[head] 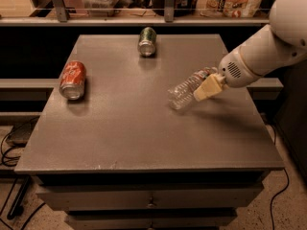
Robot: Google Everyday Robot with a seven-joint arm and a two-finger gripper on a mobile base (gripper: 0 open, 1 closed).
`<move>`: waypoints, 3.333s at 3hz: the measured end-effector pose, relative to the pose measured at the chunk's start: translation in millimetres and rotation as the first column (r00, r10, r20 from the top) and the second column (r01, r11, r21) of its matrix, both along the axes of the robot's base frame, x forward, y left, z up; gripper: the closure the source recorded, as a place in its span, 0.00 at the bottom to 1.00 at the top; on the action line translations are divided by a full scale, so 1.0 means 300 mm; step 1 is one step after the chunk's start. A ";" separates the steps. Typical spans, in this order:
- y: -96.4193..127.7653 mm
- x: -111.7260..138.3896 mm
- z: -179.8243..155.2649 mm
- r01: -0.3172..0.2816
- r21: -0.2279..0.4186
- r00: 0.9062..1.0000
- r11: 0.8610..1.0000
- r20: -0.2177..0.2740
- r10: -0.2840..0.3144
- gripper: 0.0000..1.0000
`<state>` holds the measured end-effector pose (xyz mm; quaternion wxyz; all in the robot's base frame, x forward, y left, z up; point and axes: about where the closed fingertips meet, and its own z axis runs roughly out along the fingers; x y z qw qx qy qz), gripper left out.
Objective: Move water bottle near coke can
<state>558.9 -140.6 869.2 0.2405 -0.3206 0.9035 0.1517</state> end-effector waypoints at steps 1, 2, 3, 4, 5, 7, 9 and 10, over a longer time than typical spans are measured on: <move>-0.001 0.030 0.061 0.009 0.073 1.000 0.997 0.013 -0.010 0.15; 0.004 0.061 0.101 0.054 0.120 0.999 0.991 -0.003 -0.054 0.00; 0.026 0.084 0.108 0.146 0.165 0.989 0.975 -0.053 -0.139 0.00; 0.072 0.103 0.091 0.288 0.203 0.954 0.936 -0.139 -0.264 0.00; 0.077 0.101 0.093 0.349 0.218 0.932 0.911 -0.184 -0.313 0.00; 0.072 0.129 0.048 0.417 0.208 0.901 0.885 -0.222 -0.372 0.00; 0.110 0.203 -0.051 0.562 0.162 0.818 0.811 -0.254 -0.516 0.03; 0.132 0.214 -0.082 0.583 0.135 0.801 0.801 -0.261 -0.539 0.26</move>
Offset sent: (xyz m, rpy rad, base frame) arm 0.0315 -0.0007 0.0442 0.1867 0.0298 -0.1373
